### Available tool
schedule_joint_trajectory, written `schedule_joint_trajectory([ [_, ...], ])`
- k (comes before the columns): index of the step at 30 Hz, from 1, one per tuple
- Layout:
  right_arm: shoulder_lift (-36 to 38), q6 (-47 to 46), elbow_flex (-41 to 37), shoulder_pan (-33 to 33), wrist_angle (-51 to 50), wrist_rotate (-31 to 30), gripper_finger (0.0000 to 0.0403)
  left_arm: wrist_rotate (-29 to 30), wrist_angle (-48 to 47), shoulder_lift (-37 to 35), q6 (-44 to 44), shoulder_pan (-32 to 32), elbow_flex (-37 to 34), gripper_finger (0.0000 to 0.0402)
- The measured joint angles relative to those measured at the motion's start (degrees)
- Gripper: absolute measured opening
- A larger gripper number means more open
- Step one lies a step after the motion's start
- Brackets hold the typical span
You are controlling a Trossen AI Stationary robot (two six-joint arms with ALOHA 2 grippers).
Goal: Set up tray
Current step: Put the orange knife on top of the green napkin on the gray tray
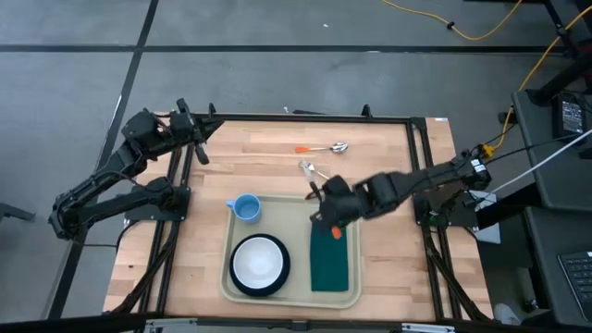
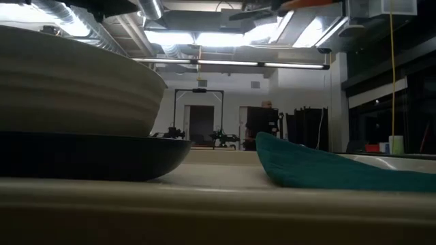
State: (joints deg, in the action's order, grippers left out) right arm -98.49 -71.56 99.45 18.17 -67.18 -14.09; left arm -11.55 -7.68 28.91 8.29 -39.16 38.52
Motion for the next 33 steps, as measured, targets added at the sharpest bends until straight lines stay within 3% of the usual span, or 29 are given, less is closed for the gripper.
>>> schedule_joint_trajectory([
  [8,-6.0,-4.6,-0.4,5.5,-1.5,0.6,0.0041,0.0,0.2,-0.5,-0.4,0.0,0.0,0.0004],
  [16,-10.5,-15.9,-0.5,9.9,3.9,1.7,0.0041,2.5,0.2,-0.5,-2.1,0.0,0.0,0.0004],
  [26,-13.5,-30.8,-0.5,13.2,2.2,0.9,0.0041,3.0,0.2,-0.5,-2.1,0.0,0.0,0.0004],
  [33,-13.9,-42.0,-0.5,14.1,1.4,0.9,0.0041,-3.0,0.2,-1.6,-1.5,0.0,0.0,0.0004],
])
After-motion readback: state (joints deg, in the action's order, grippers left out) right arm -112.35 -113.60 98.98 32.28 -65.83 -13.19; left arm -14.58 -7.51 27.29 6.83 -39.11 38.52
